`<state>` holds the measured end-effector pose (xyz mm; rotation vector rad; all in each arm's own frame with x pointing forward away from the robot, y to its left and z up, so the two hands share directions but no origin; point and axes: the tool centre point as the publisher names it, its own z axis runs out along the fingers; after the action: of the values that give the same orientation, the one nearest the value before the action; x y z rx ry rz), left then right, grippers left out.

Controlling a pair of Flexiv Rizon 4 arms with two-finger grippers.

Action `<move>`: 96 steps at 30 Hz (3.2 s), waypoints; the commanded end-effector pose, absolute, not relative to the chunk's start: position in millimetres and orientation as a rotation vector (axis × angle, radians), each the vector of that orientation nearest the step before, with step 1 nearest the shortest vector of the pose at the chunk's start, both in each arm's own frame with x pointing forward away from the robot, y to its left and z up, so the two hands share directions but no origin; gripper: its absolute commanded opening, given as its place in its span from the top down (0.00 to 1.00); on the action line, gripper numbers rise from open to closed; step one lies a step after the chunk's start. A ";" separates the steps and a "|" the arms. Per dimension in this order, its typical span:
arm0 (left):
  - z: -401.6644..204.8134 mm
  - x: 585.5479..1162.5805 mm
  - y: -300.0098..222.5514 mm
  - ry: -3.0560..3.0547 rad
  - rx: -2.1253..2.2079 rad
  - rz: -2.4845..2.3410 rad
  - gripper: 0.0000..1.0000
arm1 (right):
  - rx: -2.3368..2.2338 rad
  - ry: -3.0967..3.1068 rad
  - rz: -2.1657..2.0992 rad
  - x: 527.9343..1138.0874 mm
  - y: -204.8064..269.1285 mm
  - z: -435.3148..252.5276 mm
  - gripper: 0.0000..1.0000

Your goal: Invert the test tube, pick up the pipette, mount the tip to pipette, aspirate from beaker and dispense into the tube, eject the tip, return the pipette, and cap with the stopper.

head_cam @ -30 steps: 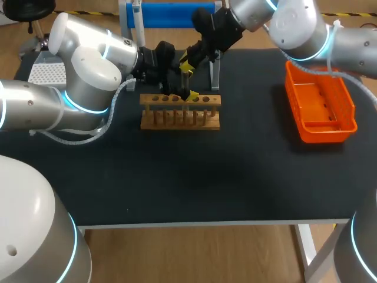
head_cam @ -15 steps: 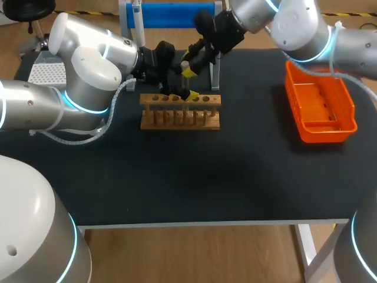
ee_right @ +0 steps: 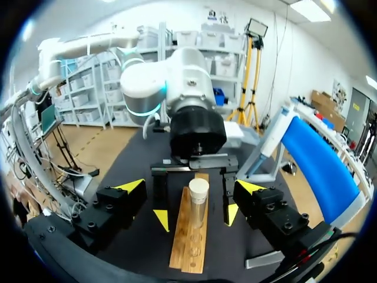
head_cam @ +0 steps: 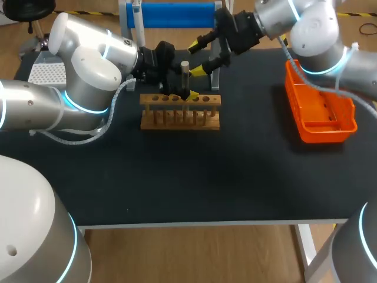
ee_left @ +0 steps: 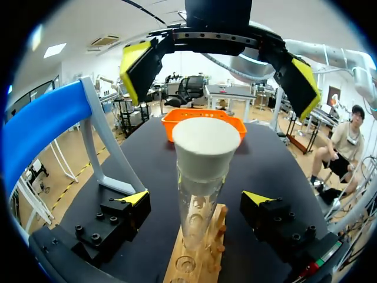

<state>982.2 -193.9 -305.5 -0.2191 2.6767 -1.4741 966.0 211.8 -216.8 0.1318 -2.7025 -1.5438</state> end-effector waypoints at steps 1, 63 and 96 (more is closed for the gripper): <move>-305.5 982.8 -194.3 2.679 -0.219 -1.473 0.00 | 0.171 -2.598 -1.712 964.7 208.3 -217.2 0.29; -305.5 982.8 -194.3 2.679 -0.219 -1.473 0.00 | 0.080 -2.116 -2.046 972.1 236.0 -235.0 1.00; -305.5 982.8 -194.3 2.679 -0.219 -1.473 0.00 | 0.182 -2.116 -2.240 968.9 212.6 -191.8 1.00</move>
<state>982.2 -194.0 -305.5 -0.2189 2.6768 -1.4742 976.2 223.7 -197.3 0.1990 -2.0927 -2.2409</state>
